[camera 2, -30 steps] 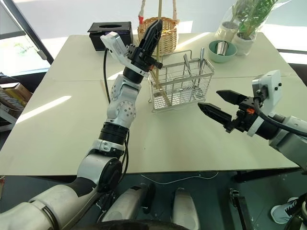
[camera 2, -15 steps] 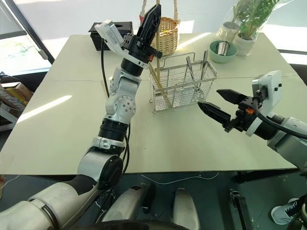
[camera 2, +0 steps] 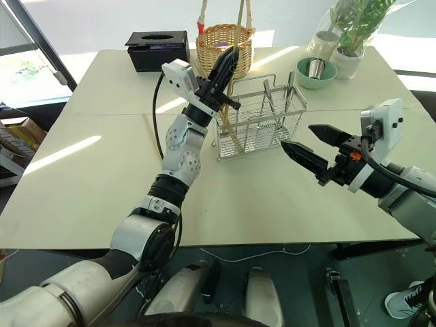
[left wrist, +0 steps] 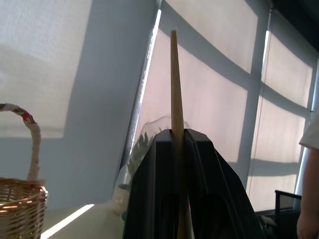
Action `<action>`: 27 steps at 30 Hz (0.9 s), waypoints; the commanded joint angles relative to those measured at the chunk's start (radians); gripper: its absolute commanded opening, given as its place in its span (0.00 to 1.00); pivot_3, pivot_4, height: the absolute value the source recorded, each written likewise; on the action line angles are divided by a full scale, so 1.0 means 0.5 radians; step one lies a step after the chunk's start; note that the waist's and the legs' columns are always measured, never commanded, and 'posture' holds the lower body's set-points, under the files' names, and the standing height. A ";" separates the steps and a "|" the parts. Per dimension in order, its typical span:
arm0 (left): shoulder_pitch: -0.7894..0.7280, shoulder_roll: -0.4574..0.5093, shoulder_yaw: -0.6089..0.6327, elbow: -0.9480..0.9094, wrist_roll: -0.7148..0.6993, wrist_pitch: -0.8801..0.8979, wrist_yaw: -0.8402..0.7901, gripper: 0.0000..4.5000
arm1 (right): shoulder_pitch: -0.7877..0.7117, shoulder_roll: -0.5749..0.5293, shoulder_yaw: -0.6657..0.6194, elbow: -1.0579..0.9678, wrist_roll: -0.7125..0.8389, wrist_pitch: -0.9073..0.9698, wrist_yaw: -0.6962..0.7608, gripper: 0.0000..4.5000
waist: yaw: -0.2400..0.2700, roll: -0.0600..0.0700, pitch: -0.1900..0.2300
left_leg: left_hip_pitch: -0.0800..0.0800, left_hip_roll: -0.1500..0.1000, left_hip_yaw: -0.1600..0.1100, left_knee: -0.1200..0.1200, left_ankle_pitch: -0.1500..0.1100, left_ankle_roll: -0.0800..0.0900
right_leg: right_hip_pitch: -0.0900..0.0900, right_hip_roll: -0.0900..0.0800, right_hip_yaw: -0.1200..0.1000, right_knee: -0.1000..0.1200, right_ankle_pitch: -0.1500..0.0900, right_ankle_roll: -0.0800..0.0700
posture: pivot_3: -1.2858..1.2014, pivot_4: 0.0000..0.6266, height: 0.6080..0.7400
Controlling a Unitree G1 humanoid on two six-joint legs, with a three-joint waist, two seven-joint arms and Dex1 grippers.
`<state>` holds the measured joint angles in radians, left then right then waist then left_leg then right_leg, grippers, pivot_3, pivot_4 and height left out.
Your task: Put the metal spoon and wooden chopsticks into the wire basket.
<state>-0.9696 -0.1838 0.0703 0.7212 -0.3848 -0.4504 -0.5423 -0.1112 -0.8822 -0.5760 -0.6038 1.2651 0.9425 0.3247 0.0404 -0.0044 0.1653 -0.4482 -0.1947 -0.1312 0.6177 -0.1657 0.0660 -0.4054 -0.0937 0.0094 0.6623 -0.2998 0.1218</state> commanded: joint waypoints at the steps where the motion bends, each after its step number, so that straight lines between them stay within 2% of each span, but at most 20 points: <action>1: -0.010 -0.130 -0.015 -0.017 0.010 -0.052 0.005 0.35 | 0.003 -0.017 -0.062 -0.050 0.043 -0.063 -0.007 1.00 | 0.000 0.000 0.000 | 0.000 0.000 0.000 0.000 0.000 0.000 | 0.000 0.000 0.000 0.000 0.000 0.000 | 0.52 0.24 1.00; 6: -0.013 -0.130 -0.006 -0.059 -0.012 -0.012 0.037 0.90 | 0.011 -0.031 -0.057 -0.041 0.047 -0.077 0.002 1.00 | 0.000 0.000 0.000 | 0.000 0.000 0.000 0.000 0.000 0.000 | 0.000 0.000 0.000 0.000 0.000 0.000 | 0.52 0.24 1.00; 11: -0.034 -0.101 -0.003 -0.298 -0.107 0.202 0.103 0.90 | -0.010 -0.064 -0.026 -0.032 0.069 -0.065 0.037 1.00 | -0.001 0.000 0.000 | 0.000 0.000 0.000 0.000 0.000 0.000 | 0.000 0.000 0.000 0.001 0.000 0.000 | 0.52 0.24 1.00; 18: -0.038 0.125 0.074 -0.887 -0.161 0.904 0.577 0.90 | -0.131 -0.238 0.053 -0.046 0.261 -0.009 0.131 1.00 | -0.007 0.000 0.000 | 0.000 0.000 0.000 0.001 0.001 0.001 | -0.001 0.001 0.000 0.003 0.000 0.000 | 0.52 0.24 1.00; 21: -0.031 0.238 0.111 -1.003 0.076 1.099 0.987 0.90 | -0.199 -0.306 0.114 -0.042 0.337 0.010 0.161 1.00 | -0.005 0.000 0.000 | 0.002 0.001 0.000 0.002 0.001 0.001 | 0.000 0.002 0.001 0.004 0.000 0.000 | 0.52 0.24 1.00; 24: -0.004 0.349 0.097 -1.033 0.359 1.583 1.449 0.90 | -0.242 -0.355 0.165 -0.007 0.358 0.029 0.223 1.00 | 0.000 0.000 0.000 | 0.004 0.001 0.000 0.003 0.001 0.001 | 0.003 0.001 0.001 0.004 0.000 0.000 | 0.52 0.24 1.00; 27: -0.007 0.353 0.089 -1.048 0.579 2.011 1.830 0.90 | -0.303 -0.373 0.256 0.069 0.297 0.027 0.281 1.00 | 0.004 -0.001 0.000 | 0.003 0.000 0.000 0.005 -0.002 -0.002 | 0.003 0.002 0.001 0.004 0.000 0.000 | 0.52 0.24 1.00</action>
<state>-0.9538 0.0073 0.1194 0.2293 -0.1548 0.4490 0.2664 -0.2396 -1.0467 -0.4560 -0.5818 1.4168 0.9595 0.4437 0.0427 -0.0051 0.1653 -0.4466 -0.1947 -0.1313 0.6211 -0.1670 0.0652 -0.4044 -0.0926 0.0101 0.6641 -0.2997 0.1221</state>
